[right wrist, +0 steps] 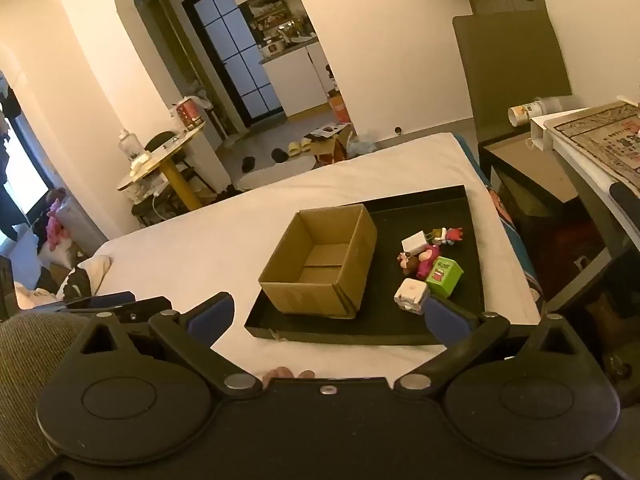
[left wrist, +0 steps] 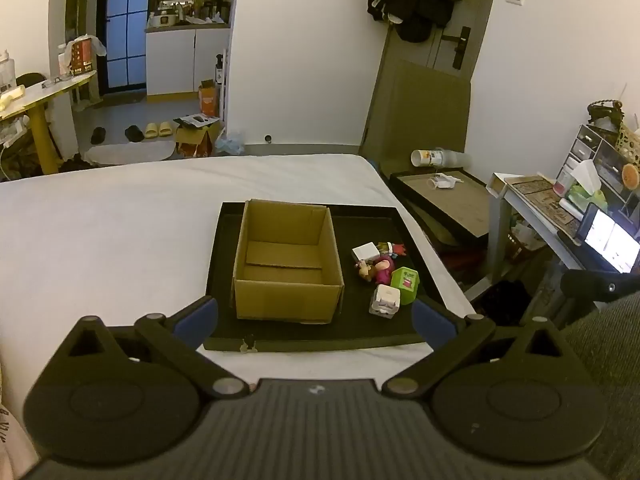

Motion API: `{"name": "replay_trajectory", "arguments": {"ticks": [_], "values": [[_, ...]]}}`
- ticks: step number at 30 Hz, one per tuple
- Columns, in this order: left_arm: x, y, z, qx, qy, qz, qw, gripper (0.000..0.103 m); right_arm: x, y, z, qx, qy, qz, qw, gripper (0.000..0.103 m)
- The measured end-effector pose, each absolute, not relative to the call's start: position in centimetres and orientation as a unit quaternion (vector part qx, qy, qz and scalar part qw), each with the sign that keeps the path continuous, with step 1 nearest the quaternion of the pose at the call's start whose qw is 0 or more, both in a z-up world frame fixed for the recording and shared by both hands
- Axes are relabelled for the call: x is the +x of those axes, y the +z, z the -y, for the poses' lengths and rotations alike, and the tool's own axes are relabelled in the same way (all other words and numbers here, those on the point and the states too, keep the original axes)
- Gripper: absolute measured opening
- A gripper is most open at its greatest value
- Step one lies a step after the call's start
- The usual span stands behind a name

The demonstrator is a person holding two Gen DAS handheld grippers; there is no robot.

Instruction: Organize rigid objects

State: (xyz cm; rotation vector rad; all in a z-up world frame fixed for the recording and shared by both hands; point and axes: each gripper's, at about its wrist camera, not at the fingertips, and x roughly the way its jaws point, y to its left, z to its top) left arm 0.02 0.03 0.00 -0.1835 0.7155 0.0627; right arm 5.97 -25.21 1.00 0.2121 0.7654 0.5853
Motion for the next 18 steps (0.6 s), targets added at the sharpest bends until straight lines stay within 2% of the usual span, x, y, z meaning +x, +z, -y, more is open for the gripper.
{"name": "replay_trajectory", "arguments": {"ticks": [18], "values": [[-0.18,0.57,-0.11,-0.084,0.034,-0.341,0.936,0.103,5.85,1.45,25.72,0.085,0.277,-0.363,0.885,0.103]]}}
